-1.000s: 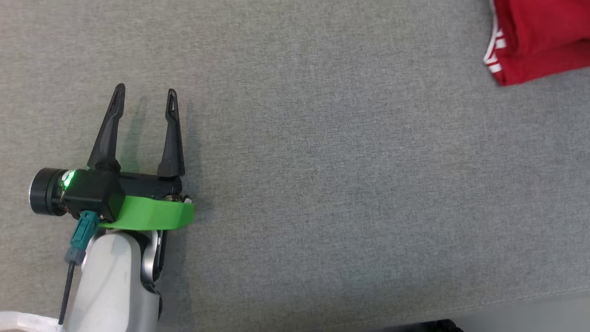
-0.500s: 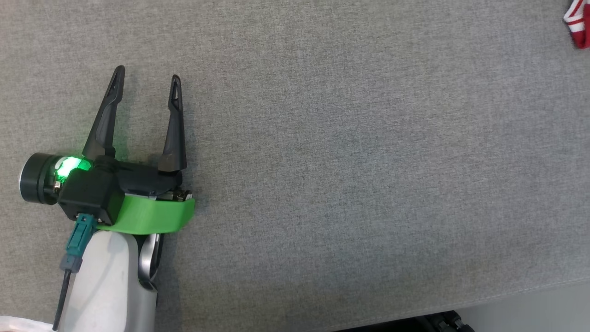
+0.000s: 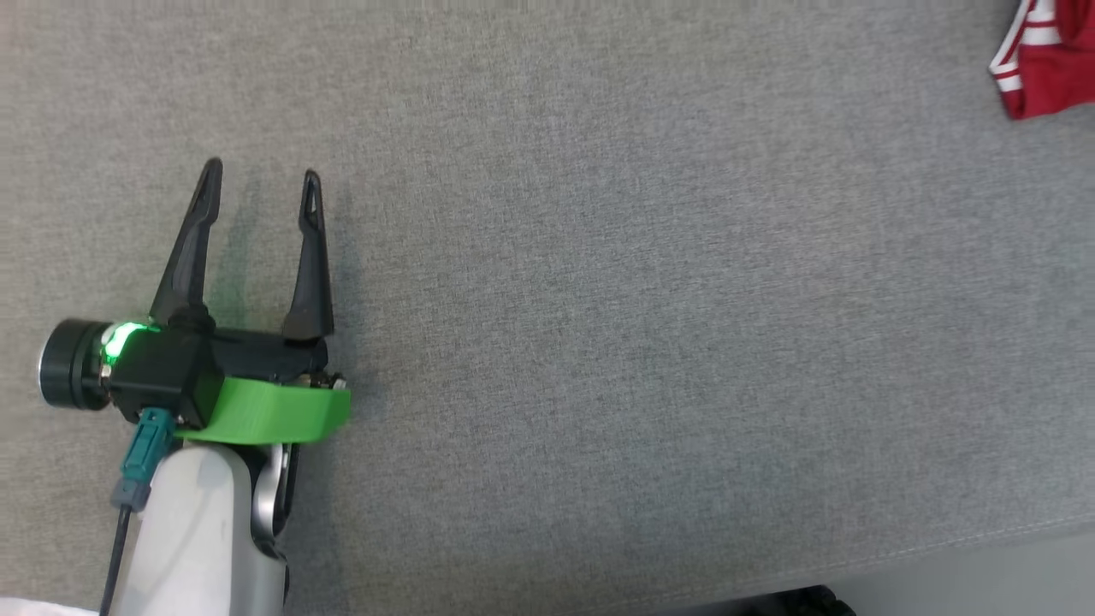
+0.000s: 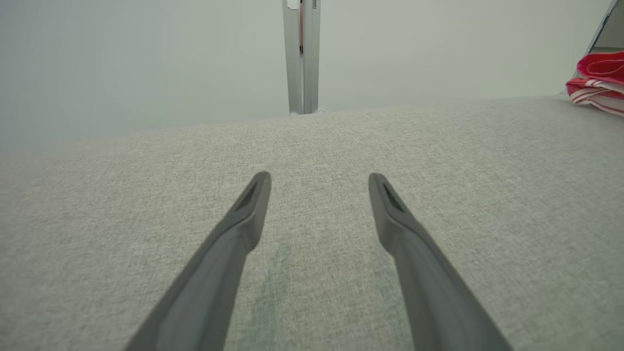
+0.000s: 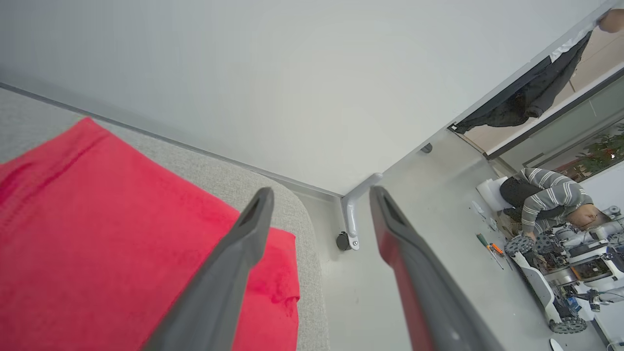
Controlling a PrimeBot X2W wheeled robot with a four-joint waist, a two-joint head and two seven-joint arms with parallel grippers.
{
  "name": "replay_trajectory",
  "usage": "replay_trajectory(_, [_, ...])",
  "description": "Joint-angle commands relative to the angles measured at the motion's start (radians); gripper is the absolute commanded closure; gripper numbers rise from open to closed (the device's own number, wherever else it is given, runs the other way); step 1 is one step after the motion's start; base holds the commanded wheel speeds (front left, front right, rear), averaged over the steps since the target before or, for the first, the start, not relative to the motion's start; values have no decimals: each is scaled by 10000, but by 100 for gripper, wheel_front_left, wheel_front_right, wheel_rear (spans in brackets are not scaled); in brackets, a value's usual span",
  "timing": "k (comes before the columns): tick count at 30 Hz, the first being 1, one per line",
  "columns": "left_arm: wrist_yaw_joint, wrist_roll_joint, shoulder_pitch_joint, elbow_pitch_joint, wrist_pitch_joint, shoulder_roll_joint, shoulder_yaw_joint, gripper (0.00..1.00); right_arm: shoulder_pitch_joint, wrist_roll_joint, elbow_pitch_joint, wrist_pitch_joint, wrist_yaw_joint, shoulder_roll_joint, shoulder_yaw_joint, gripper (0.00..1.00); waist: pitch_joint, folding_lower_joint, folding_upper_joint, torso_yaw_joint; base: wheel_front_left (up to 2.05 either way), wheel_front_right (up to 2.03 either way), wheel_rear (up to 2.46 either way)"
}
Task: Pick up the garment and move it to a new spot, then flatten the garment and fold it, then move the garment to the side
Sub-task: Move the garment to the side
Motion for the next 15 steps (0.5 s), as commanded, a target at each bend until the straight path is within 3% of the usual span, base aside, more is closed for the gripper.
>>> replay_trajectory(1, [38,-97,254,100,7,38,67,0,-79,-81,-3,-203,-25,169,49,0,-795,-1,0,-75,0,0,0])
replay_trajectory(8, [139,-341,986,436,7,-68,389,0,745,-76,-694,-559,-25,1117,66,0,-2122,-1,0,31,0,0,0])
replay_trajectory(15, [238,-496,1763,636,7,-168,725,0,2837,-55,-2724,-561,-24,1834,-803,0,-3320,-1,0,368,0,0,0])
